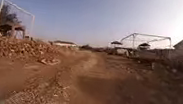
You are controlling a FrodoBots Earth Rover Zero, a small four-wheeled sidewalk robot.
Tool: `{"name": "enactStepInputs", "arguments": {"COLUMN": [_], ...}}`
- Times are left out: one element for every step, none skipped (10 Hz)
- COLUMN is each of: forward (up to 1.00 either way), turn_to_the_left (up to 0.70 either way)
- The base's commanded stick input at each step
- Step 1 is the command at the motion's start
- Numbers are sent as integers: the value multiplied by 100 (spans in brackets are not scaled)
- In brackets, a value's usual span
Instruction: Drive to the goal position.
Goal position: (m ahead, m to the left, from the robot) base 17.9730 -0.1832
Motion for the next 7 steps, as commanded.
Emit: {"name": "enactStepInputs", "arguments": {"forward": [70, 70, 70, 70, 70, 70, 70], "turn_to_the_left": [-10, 0, 0, 0, 0, 0, 0]}}
